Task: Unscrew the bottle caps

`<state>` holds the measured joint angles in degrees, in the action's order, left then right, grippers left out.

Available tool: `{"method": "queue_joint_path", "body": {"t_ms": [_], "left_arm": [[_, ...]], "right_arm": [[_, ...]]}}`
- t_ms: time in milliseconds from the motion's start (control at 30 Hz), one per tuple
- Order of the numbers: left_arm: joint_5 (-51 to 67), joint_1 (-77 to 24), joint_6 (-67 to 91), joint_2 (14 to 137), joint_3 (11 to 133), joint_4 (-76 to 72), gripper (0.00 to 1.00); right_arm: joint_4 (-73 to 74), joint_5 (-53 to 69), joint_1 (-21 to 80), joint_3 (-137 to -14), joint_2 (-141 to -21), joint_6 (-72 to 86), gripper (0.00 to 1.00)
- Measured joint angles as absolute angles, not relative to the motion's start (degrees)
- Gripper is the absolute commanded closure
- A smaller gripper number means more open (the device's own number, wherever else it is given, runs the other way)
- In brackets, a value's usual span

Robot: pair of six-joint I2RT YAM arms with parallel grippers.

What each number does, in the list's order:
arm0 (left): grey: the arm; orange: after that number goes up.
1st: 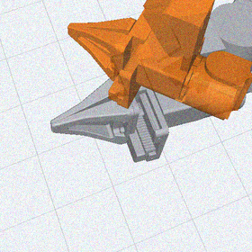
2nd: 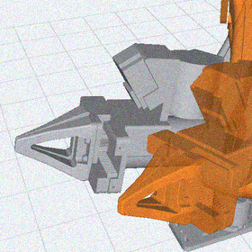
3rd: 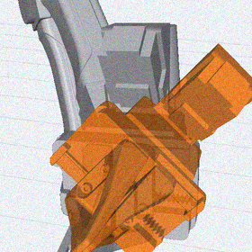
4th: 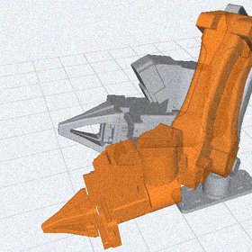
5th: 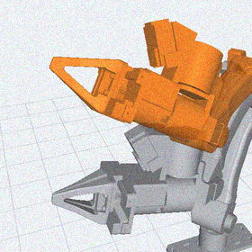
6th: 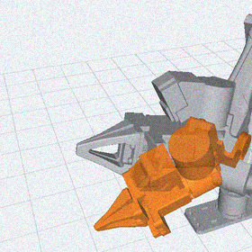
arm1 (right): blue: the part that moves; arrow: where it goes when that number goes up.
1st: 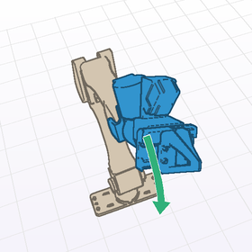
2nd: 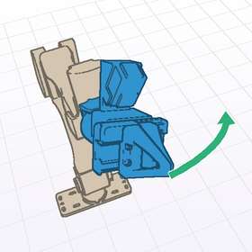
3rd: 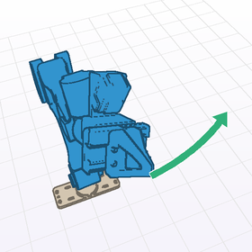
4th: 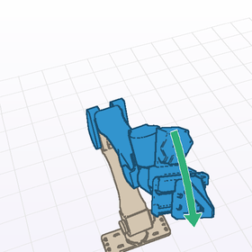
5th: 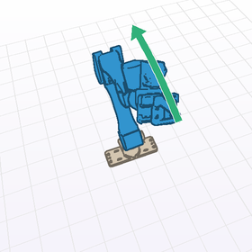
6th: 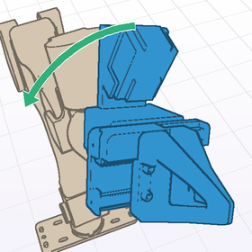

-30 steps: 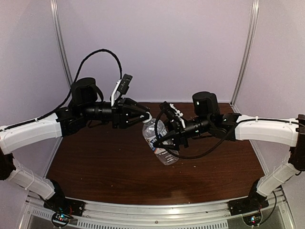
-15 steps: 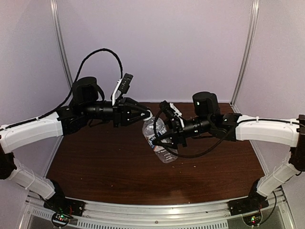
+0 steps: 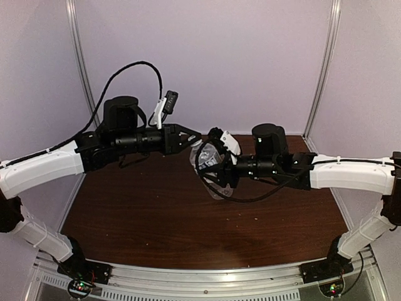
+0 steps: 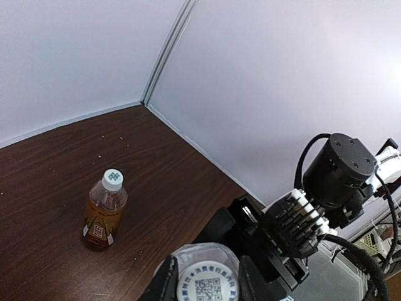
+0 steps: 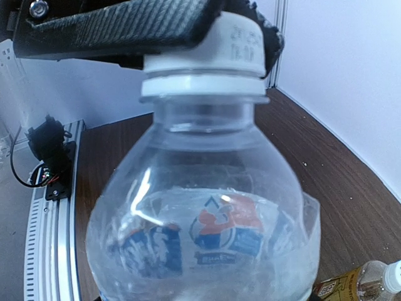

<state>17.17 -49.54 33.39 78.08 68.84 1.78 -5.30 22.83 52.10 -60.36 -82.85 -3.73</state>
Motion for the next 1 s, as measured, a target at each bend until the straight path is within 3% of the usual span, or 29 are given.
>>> {"method": "queue_joint_path", "body": {"t_ms": [200,433,1000], "left_arm": [[15.4,-49.8,33.2,79.2,69.8,2.1,0.48],[18.3,-49.8,27.3,78.4,69.6,3.7,0.30],[38.9,-49.4,10.9,69.8,68.9,5.3,0.29]], "right_arm": [[-4.9,20.9,52.1,-60.4,-82.9,-4.8,0.60],[-4.4,26.3,52.0,-59.5,-82.5,-6.2,0.50],[-2.4,54.8,51.7,-61.3,-83.0,-5.4,0.51]]}}
